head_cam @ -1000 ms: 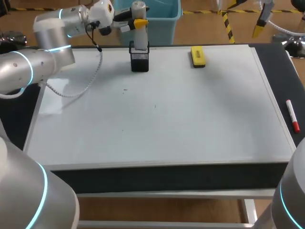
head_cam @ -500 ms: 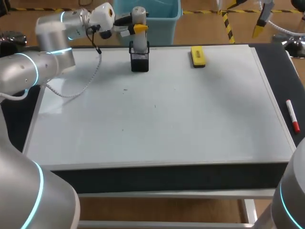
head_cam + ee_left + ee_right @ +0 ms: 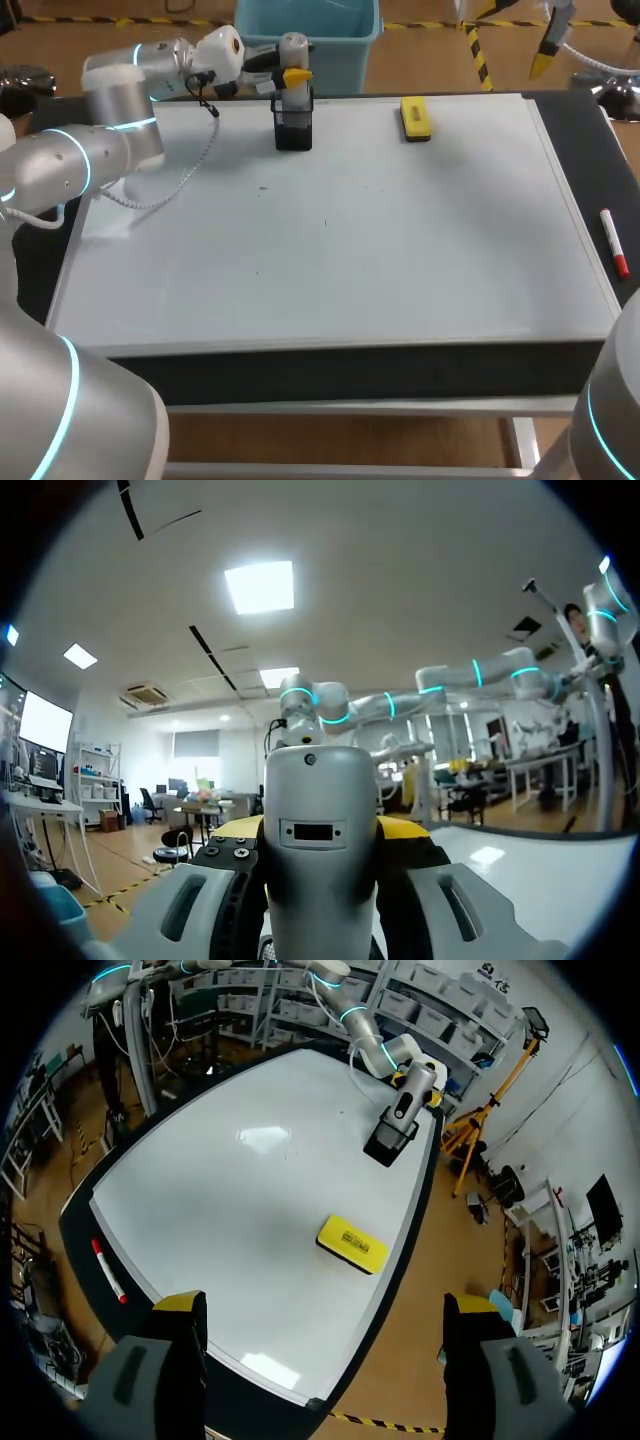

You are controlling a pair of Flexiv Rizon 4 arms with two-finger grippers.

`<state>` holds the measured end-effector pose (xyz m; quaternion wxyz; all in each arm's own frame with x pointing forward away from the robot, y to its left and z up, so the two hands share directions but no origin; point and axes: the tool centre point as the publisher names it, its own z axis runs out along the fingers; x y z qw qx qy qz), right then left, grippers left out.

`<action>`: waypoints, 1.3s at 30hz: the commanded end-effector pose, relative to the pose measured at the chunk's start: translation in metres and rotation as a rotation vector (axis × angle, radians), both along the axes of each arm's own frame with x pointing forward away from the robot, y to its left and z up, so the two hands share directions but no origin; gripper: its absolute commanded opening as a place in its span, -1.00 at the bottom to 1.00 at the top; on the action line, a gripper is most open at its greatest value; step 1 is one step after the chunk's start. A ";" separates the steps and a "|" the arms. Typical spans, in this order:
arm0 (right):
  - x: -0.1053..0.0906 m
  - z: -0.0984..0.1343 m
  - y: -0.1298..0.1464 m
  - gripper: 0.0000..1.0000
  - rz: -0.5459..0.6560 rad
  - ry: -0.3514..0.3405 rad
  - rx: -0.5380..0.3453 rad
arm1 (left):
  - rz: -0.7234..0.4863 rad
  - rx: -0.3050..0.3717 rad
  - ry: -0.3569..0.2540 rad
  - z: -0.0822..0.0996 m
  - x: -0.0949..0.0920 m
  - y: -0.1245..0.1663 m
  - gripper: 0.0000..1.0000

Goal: Pick up the inspection probe, press it on each red-marked spot on the whiteboard one by one, put down the probe, pick up the eraser, and wipe off all the red marks.

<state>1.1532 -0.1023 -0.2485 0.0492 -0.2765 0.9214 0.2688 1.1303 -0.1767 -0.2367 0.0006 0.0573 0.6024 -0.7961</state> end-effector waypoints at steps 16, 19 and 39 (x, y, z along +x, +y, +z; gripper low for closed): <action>-0.001 0.001 0.000 1.00 0.001 -0.002 -0.006 | -0.020 -0.014 -0.001 -0.025 0.002 0.004 -1.00; -0.001 0.001 0.000 1.00 0.001 -0.002 -0.006 | -0.020 -0.014 0.000 -0.027 0.001 0.003 -1.00; -0.001 0.001 0.000 1.00 0.001 -0.002 -0.006 | 0.007 -0.012 0.023 -0.032 0.001 0.006 0.80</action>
